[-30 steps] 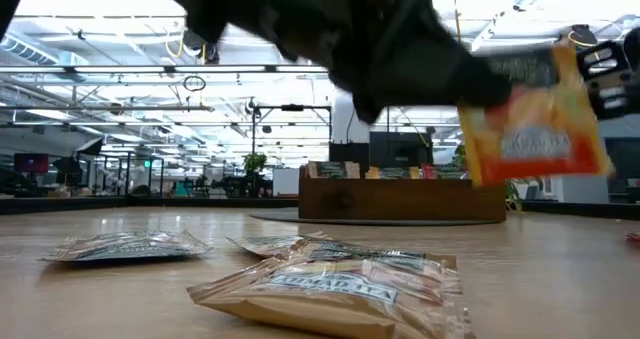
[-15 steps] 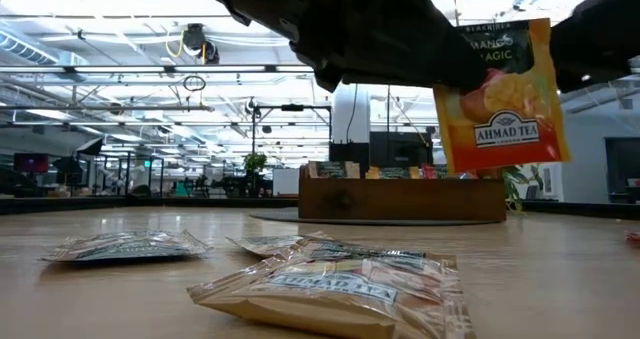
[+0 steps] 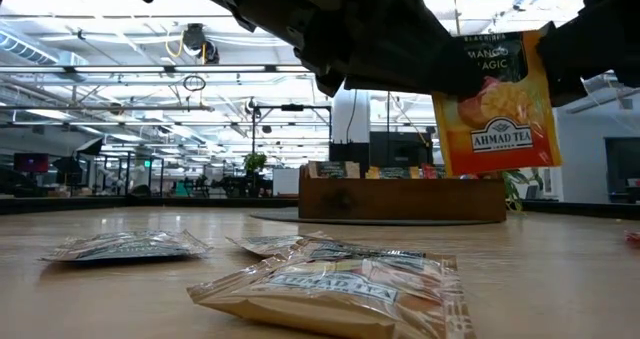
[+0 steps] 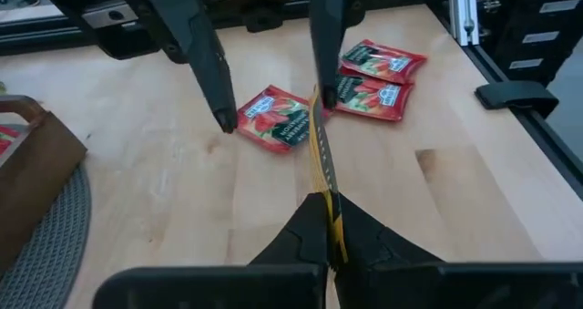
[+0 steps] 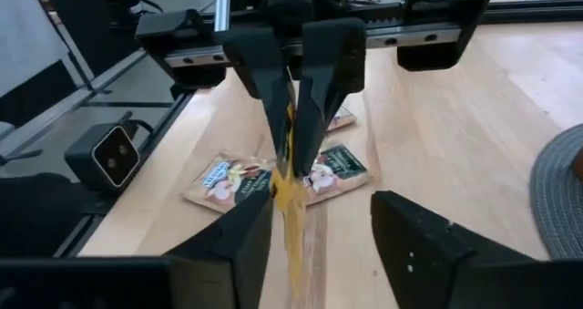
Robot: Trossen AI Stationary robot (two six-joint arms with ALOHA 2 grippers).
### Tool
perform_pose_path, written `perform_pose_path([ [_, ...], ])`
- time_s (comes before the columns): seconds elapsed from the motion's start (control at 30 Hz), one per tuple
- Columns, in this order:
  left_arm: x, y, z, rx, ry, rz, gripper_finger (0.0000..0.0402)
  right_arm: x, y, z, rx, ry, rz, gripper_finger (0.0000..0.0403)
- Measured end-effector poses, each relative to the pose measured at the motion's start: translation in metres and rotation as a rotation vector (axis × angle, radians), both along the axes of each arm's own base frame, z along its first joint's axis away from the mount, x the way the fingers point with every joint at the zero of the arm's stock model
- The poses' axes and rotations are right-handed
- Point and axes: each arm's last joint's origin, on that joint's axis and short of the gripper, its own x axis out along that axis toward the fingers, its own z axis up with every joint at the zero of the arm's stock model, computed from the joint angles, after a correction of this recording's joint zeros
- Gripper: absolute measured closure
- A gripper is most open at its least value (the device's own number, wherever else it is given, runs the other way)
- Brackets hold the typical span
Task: Pick & Place Tea
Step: Put the yellow tea bag into the middle section of the wooden organiser
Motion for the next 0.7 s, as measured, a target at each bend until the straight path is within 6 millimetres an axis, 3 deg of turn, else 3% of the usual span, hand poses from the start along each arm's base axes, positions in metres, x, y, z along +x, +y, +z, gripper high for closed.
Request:
perform_pose_path([
  [0.37, 0.008, 0.017, 0.0, -0.04, 0.008, 0.017, 0.0398, 0.002, -0.002, -0.001, -0.031, 0.006, 0.026, 0.0322],
  [0.53, 0.009, 0.02, 0.0, -0.065, 0.014, 0.008, 0.0393, 0.005, -0.006, -0.002, -0.041, 0.02, 0.049, 0.0389],
  [0.7, 0.009, 0.02, 0.0, -0.068, 0.015, 0.008, 0.0398, 0.005, -0.006, -0.002, -0.055, 0.02, 0.05, 0.04],
])
